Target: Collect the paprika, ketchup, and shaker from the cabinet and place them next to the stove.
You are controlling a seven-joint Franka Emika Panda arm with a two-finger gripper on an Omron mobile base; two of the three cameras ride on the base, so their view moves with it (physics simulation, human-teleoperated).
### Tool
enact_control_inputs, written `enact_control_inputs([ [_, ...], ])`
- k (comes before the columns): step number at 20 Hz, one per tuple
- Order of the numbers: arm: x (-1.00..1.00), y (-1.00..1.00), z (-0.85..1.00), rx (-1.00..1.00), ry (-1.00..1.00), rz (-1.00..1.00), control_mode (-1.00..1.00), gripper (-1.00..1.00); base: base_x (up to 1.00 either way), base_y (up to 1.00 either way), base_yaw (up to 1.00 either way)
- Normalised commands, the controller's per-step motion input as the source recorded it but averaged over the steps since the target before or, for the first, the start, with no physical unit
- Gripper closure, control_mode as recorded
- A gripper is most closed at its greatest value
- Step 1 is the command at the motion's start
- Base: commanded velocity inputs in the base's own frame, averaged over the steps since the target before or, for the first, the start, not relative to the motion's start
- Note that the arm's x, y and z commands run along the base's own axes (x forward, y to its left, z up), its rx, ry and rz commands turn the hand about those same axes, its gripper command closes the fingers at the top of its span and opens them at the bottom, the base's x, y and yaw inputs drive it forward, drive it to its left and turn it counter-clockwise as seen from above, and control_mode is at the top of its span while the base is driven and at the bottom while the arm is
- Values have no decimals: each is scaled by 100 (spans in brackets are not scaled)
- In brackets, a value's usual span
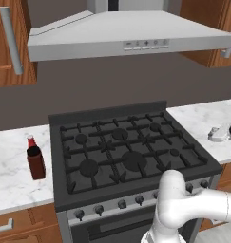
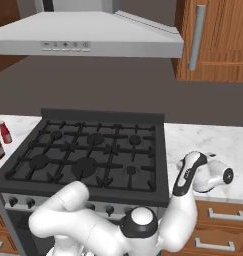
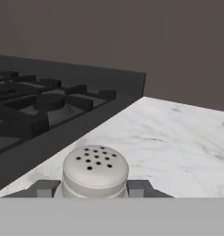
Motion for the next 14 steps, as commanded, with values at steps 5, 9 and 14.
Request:
enact_control_inputs([
  [5,0,-1,-85,0,0,10,-100,100,0,0,0],
  [9,-1,3,-58,0,0,7,-100,-100,0,0,0],
  [14,-4,0,11,-1,0,2,-100,-100,0,0,0],
])
